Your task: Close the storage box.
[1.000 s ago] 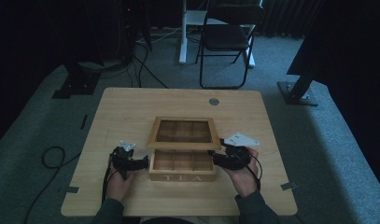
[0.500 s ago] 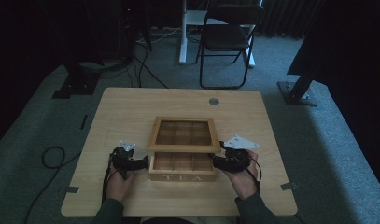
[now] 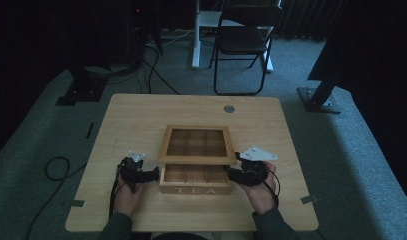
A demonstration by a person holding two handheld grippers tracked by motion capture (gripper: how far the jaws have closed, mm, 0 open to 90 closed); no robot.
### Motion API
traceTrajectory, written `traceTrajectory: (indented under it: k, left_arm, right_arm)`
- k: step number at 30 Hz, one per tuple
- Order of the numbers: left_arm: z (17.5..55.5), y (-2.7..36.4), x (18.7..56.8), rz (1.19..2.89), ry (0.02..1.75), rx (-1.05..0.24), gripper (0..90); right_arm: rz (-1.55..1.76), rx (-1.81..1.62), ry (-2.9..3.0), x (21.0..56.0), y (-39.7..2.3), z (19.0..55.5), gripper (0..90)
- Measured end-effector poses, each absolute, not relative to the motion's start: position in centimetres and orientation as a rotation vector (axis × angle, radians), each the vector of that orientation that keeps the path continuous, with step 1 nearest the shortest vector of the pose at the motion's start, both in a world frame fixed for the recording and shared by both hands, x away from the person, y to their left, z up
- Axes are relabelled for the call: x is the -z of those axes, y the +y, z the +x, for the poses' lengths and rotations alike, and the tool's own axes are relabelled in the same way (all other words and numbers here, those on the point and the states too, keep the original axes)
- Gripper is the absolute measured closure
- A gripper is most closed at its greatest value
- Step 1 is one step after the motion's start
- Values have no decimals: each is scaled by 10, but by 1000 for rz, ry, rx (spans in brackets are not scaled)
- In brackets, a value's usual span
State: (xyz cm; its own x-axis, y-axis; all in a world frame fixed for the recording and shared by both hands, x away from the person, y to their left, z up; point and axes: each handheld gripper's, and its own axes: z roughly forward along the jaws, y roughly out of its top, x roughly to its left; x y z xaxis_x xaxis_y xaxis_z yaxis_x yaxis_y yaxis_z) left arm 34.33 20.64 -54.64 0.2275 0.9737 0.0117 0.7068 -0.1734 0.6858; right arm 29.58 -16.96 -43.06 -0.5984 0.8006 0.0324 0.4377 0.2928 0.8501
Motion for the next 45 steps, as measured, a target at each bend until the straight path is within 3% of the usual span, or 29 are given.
traceTrajectory:
  k: [45]
  left_arm:
    - [343,207,546,1958,1537,-624,16]
  right_arm:
    - [1147,-1182,2228,462,-168,284,404]
